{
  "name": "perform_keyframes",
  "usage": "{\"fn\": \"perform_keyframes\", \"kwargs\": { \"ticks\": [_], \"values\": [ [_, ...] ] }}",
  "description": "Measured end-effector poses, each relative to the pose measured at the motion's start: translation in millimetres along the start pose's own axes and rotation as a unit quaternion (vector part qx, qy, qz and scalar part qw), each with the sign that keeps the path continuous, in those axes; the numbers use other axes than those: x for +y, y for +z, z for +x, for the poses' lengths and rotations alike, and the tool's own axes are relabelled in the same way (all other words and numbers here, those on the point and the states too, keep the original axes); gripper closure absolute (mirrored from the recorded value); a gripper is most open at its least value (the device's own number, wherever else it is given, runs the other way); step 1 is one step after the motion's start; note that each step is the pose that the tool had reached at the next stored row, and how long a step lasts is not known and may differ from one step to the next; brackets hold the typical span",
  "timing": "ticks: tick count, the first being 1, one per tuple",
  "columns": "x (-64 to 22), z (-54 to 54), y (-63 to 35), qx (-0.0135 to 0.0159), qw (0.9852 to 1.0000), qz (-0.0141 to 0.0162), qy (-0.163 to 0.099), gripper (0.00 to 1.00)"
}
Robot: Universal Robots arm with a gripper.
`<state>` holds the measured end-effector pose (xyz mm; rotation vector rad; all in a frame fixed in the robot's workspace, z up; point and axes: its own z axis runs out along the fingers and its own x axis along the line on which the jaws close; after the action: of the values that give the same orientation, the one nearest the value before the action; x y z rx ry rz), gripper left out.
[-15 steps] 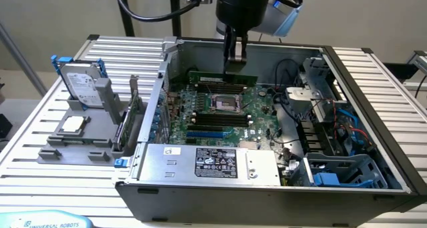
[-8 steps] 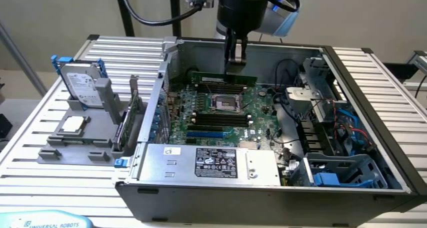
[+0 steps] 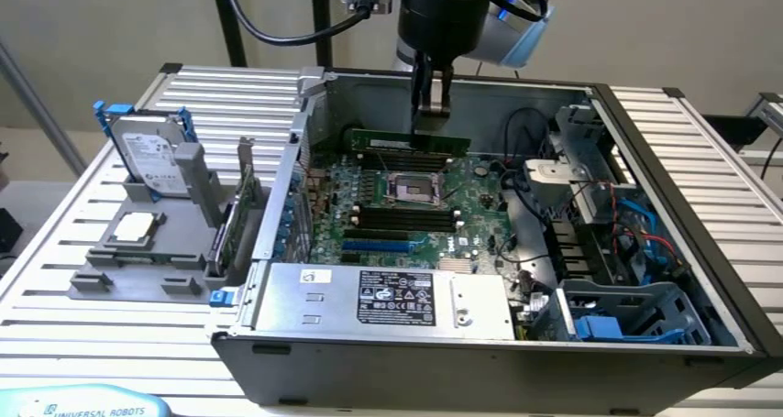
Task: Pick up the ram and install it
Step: 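Insert the ram into the slot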
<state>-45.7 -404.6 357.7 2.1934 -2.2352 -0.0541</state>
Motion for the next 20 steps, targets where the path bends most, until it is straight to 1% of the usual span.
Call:
{"fn": "perform_keyframes", "kwargs": {
  "ticks": [15,20],
  "values": [
    [0.0,-0.1,0.4,0.0000,1.0000,0.0000,0.000,0.87],
    [-0.1,-1.3,7.5,-0.0008,1.0000,0.0004,0.000,0.87]
  ]
}}
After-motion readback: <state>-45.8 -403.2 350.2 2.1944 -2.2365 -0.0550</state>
